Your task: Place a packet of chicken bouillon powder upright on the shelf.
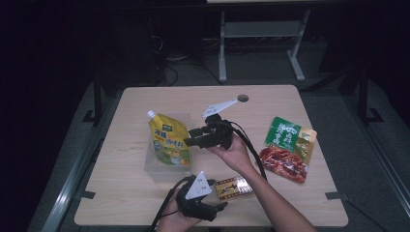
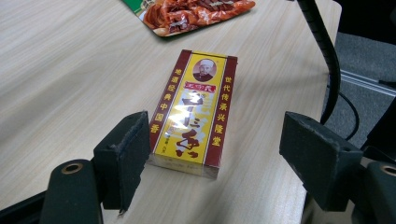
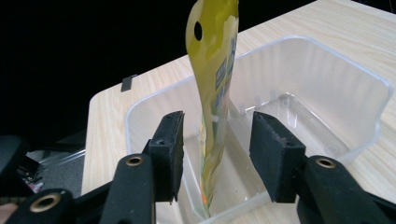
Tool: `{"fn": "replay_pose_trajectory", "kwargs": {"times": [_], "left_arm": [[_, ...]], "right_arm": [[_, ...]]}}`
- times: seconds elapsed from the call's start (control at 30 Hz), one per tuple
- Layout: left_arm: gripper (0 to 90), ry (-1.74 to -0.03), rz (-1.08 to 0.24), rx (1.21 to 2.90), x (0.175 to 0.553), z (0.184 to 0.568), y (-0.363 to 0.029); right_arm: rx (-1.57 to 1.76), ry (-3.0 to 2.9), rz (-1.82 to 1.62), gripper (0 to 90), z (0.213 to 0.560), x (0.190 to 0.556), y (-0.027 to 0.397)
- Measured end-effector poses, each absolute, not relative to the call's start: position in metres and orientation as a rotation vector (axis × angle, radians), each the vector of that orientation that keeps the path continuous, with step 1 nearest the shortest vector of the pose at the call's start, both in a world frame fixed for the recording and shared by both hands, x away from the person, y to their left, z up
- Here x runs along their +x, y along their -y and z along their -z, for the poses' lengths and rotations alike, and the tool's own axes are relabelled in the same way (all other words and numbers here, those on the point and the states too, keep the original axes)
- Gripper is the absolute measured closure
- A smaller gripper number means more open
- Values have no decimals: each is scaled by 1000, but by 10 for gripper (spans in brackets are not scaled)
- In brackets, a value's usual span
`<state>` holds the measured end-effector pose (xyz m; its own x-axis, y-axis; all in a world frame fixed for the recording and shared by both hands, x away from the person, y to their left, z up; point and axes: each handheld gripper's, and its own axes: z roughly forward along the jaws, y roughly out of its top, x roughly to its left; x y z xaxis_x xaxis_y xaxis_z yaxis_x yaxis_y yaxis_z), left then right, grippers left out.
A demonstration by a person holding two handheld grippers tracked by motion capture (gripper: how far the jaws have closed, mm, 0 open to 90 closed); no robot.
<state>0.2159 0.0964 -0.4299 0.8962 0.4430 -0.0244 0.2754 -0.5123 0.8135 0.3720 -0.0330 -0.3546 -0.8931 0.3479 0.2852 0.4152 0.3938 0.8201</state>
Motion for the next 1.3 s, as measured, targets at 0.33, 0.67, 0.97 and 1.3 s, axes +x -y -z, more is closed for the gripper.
{"fn": "replay_pose_trajectory", "kwargs": {"times": [0.33, 0.67, 0.97, 1.3], "left_arm": [[241, -506, -236, 2175, 220, 432, -93], [241, -493, -231, 2207, 224, 434, -87], [242, -473, -233, 2253, 231, 436, -76], [230, -432, -284, 2350, 241, 443, -61]], "right_arm": [[-717, 2565, 1537, 476, 355, 364, 55], [-776, 2588, 1519, 451, 357, 360, 82], [-841, 2607, 1512, 427, 360, 354, 112], [-917, 2614, 1476, 400, 371, 346, 144]]}}
